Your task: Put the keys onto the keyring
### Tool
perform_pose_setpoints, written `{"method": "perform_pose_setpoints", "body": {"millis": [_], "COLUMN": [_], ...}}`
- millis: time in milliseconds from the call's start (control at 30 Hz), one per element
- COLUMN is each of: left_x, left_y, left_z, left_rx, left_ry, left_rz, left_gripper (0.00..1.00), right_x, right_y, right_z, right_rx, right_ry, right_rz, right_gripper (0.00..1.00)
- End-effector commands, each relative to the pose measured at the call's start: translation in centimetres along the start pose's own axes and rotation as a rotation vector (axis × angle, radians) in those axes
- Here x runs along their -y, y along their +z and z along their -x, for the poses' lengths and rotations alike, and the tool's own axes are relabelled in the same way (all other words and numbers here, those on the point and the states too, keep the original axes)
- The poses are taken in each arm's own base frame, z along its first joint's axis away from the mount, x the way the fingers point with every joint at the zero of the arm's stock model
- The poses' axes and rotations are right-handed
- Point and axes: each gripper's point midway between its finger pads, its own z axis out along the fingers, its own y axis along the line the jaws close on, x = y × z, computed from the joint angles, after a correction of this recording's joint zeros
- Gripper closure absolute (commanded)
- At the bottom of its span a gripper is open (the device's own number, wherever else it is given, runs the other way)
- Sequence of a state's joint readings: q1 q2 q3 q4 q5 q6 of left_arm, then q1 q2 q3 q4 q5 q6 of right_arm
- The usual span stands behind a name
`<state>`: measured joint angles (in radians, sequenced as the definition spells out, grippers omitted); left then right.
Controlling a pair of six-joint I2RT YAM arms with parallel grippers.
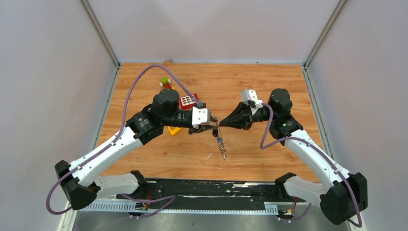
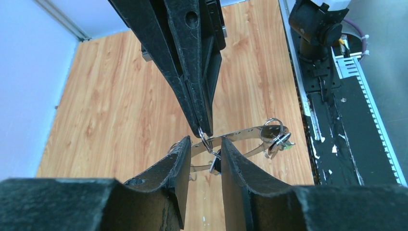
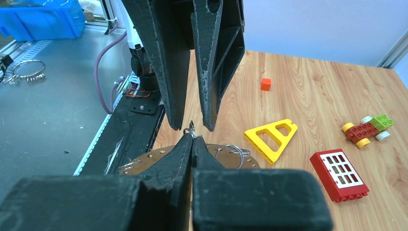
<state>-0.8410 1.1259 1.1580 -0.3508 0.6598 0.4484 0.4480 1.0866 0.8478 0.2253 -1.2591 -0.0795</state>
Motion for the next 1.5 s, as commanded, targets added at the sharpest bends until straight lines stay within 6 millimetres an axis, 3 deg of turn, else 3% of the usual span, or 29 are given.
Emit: {"method": "perform_pose_setpoints", "body": {"millis": [0, 267, 933, 1133, 1233, 1467], "left_x": [0.0, 0.2, 0.1, -0.3, -0.9, -1.6], "left_y": [0.4, 0.7, 1.1, 1.2, 1.1, 0.6], "left_z": [0.2, -0.5, 0.1, 0.5, 0.2, -1.9], "left_rx": [0.031, 0.02, 0.044, 0.047, -0.002, -0.21], "left_ry": [0.006, -0.015, -0.068, -0.154, -0.224, -0.348], "left_rz": [-0.012, -0.017, -0.024, 0.005, 0.04, 0.08], "left_gripper": [0.64, 0.65, 1.0, 1.0, 1.0, 1.0], "right_x": [-0.3, -0.3, 0.2, 0.9, 1.4, 1.7], "right_y": [-0.1, -0.2, -0.2, -0.3, -0.4, -0.5], "right_z": [1.1, 1.2, 0.5, 0.0, -0.5, -0.6], "right_rx": [0.021, 0.019, 0.005, -0.017, -0.036, -0.051], "right_ry": [-0.057, -0.057, -0.055, -0.065, -0.067, -0.082], "right_rz": [0.019, 0.014, -0.003, -0.045, -0.067, -0.088], "right_gripper": [1.0, 1.0, 1.0, 1.0, 0.95, 0.69]}}
